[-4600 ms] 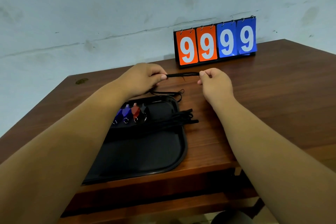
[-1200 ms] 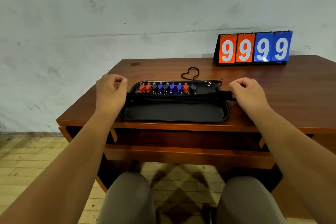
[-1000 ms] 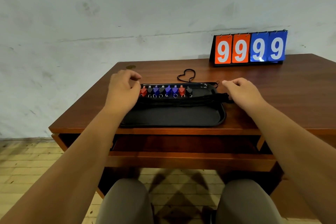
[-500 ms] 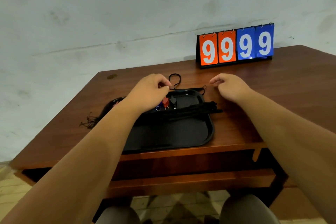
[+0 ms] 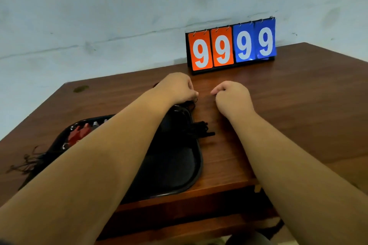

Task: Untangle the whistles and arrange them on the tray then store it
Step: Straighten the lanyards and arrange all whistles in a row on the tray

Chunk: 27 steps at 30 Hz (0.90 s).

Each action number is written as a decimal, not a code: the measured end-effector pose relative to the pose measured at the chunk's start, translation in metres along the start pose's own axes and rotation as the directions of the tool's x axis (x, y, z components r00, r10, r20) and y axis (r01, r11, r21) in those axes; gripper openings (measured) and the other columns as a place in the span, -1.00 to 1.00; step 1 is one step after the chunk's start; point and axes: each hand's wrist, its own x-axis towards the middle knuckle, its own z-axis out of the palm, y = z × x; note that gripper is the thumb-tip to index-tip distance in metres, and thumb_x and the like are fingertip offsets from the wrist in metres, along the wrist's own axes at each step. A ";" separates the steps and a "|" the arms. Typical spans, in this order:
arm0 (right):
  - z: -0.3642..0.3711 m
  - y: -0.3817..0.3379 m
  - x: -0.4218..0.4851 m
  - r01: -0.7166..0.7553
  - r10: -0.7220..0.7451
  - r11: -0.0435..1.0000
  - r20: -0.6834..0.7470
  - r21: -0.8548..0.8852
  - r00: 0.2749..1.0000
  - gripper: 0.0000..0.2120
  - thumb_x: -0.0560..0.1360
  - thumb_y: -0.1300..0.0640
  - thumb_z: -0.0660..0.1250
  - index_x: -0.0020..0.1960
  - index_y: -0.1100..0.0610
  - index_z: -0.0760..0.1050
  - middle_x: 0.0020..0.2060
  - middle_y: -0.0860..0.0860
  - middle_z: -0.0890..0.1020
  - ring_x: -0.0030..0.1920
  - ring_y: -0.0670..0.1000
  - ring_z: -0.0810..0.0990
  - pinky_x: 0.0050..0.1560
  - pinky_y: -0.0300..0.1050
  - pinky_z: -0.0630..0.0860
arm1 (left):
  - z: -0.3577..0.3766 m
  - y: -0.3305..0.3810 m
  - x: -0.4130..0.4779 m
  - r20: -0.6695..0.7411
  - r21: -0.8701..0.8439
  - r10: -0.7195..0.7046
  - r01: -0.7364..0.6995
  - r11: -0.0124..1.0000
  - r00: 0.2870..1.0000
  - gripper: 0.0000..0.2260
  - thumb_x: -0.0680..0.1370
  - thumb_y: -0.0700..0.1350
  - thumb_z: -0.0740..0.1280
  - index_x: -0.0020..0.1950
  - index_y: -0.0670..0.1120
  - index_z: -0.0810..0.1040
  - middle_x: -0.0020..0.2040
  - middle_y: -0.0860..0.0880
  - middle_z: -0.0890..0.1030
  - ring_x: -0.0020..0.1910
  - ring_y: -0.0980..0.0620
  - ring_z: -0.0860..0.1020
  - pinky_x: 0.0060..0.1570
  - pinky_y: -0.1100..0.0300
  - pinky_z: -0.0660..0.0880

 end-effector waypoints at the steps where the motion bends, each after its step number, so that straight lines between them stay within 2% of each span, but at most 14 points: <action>1: 0.000 0.001 0.001 -0.003 0.004 1.000 -0.042 0.022 0.999 -0.71 0.69 0.24 0.23 0.16 -0.03 0.69 0.21 0.02 0.62 0.22 0.08 0.59 0.19 -0.02 0.55 | 0.002 0.003 0.005 0.050 0.012 -0.030 0.030 0.999 0.998 -0.73 0.60 0.12 0.49 0.14 -0.05 0.72 0.07 -0.02 0.70 0.09 -0.02 0.63 0.09 0.07 0.53; 3: 0.003 0.006 0.002 0.010 -0.002 0.998 -0.133 0.065 0.991 -0.73 0.69 0.22 0.24 0.12 0.00 0.70 0.09 -0.01 0.62 0.13 0.02 0.57 0.09 -0.10 0.52 | 0.004 0.008 0.013 0.139 0.084 -0.090 0.079 0.993 0.986 -0.66 0.58 0.11 0.53 0.23 -0.09 0.70 0.16 -0.07 0.70 0.18 -0.09 0.63 0.25 -0.01 0.56; 5: 0.005 0.009 0.003 0.016 -0.006 0.997 -0.142 0.070 0.990 -0.73 0.69 0.21 0.24 0.12 0.03 0.71 0.06 -0.01 0.63 0.09 0.00 0.55 0.08 -0.13 0.49 | 0.004 0.011 0.015 0.174 0.151 -0.114 0.088 0.985 0.978 -0.69 0.63 0.03 0.49 0.30 -0.11 0.68 0.26 -0.07 0.67 0.29 -0.11 0.60 0.36 -0.02 0.51; 9: 0.003 0.007 0.008 0.007 0.002 0.997 -0.118 0.078 0.993 -0.74 0.70 0.20 0.24 0.17 0.04 0.69 0.06 -0.02 0.62 0.06 -0.03 0.52 0.08 -0.13 0.48 | 0.006 0.000 0.013 0.150 0.057 -0.025 0.017 0.998 0.988 -0.93 0.66 -0.10 0.44 0.12 -0.05 0.69 0.12 -0.03 0.67 0.09 -0.02 0.58 0.07 0.08 0.45; 11: 0.004 0.008 0.008 0.017 -0.005 0.996 -0.125 0.091 0.992 -0.74 0.70 0.20 0.24 0.18 0.03 0.69 0.06 -0.03 0.62 0.06 -0.03 0.52 0.07 -0.13 0.48 | 0.006 -0.007 0.010 0.089 0.000 0.025 -0.025 1.000 0.996 -0.96 0.69 -0.09 0.41 0.09 -0.03 0.65 0.04 0.01 0.64 0.04 0.01 0.57 0.02 0.12 0.41; 14: 0.004 0.006 0.006 0.030 -0.016 0.991 -0.111 0.133 0.994 -0.77 0.71 0.16 0.24 0.16 -0.02 0.67 0.06 -0.07 0.62 0.04 -0.07 0.53 0.03 -0.16 0.47 | -0.004 -0.008 0.005 -0.087 -0.186 0.053 -0.069 0.980 0.995 -0.96 0.67 -0.04 0.42 0.08 0.03 0.60 -0.01 0.10 0.60 -0.03 0.10 0.55 -0.07 0.18 0.41; 17: 0.002 0.005 -0.001 0.065 -0.046 0.965 -0.083 0.254 0.996 -0.78 0.71 0.09 0.25 0.14 -0.08 0.67 0.04 -0.14 0.63 0.01 -0.12 0.56 -0.14 -0.24 0.43 | -0.019 -0.001 -0.003 -0.209 -0.414 0.025 -0.111 0.903 0.978 -0.92 0.66 -0.07 0.45 0.15 0.03 0.64 0.00 0.07 0.65 -0.06 0.12 0.62 -0.10 0.21 0.54; 19: 0.000 0.004 -0.007 0.124 -0.110 0.917 -0.058 0.379 0.992 -0.79 0.70 0.07 0.29 0.18 -0.10 0.69 0.11 -0.16 0.67 0.13 -0.15 0.57 -0.09 -0.26 0.42 | -0.028 0.005 -0.010 -0.215 -0.525 0.026 -0.137 0.840 0.976 -0.88 0.65 -0.14 0.46 0.18 -0.02 0.69 -0.02 0.02 0.72 -0.10 0.09 0.70 -0.03 0.20 0.67; 22: -0.004 0.001 -0.018 0.183 -0.221 0.843 0.016 0.506 0.975 -0.72 0.68 0.04 0.36 0.37 -0.13 0.64 0.23 -0.18 0.66 0.20 -0.23 0.53 0.00 -0.32 0.37 | -0.038 0.013 -0.022 -0.218 -0.623 0.059 -0.185 0.760 0.974 -0.85 0.64 -0.25 0.46 0.18 -0.08 0.72 -0.03 -0.01 0.76 -0.10 0.07 0.77 0.04 0.17 0.71; 24: -0.003 0.000 -0.023 0.228 -0.282 0.841 0.039 0.491 0.959 -0.64 0.66 -0.02 0.41 0.45 -0.14 0.58 0.24 -0.19 0.66 0.22 -0.23 0.54 0.09 -0.30 0.41 | -0.043 0.019 -0.030 -0.218 -0.639 0.089 -0.211 0.740 0.972 -0.86 0.64 -0.26 0.46 0.17 -0.10 0.71 -0.01 -0.02 0.76 -0.07 0.07 0.77 0.02 0.17 0.72; 27: -0.001 0.002 -0.027 0.275 -0.311 0.853 0.011 0.443 0.950 -0.62 0.62 -0.13 0.46 0.42 -0.17 0.59 0.19 -0.19 0.70 0.24 -0.16 0.61 0.24 -0.15 0.51 | -0.045 0.025 -0.040 -0.226 -0.642 0.115 -0.237 0.729 0.967 -0.86 0.64 -0.27 0.45 0.18 -0.14 0.68 0.01 -0.08 0.76 -0.07 0.06 0.78 0.02 0.15 0.72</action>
